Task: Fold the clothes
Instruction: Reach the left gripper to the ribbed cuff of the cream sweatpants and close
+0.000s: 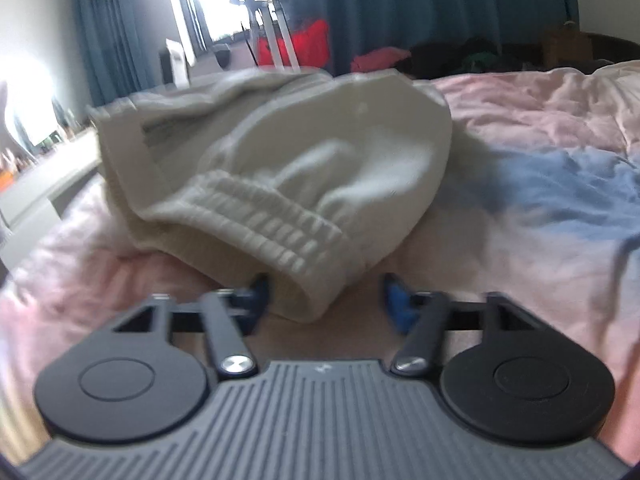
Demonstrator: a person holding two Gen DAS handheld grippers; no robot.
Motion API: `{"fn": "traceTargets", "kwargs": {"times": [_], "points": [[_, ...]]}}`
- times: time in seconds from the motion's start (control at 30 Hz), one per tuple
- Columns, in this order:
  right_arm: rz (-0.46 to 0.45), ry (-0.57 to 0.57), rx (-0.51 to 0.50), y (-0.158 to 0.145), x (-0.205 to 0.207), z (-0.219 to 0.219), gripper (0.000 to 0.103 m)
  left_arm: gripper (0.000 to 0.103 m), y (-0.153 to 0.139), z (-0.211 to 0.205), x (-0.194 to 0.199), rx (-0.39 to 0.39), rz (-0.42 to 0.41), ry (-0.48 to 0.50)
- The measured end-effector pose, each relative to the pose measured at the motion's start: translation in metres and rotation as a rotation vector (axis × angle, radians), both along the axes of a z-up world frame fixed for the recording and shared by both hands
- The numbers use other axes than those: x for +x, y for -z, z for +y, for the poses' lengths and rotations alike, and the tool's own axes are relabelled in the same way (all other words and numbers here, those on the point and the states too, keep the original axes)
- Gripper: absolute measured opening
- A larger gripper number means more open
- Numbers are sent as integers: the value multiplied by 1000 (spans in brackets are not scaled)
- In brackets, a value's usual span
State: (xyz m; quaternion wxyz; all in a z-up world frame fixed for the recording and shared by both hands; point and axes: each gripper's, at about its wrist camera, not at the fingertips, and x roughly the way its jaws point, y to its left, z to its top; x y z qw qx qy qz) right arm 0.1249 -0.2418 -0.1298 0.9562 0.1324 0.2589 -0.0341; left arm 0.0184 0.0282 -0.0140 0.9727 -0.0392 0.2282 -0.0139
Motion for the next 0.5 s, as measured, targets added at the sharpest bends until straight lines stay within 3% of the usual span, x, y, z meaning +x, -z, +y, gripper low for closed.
{"fn": "traceTargets", "kwargs": {"times": [0.2,0.3,0.5], "points": [[-13,28,27,5,18,-1,39,103,9,4,17,-42,31,-5],[-45,8,51,1,16,-7,32,103,10,8,21,-83,38,-8],[-167,60,-27,-27,-12,-6,24,103,11,18,24,-137,42,-18]]}}
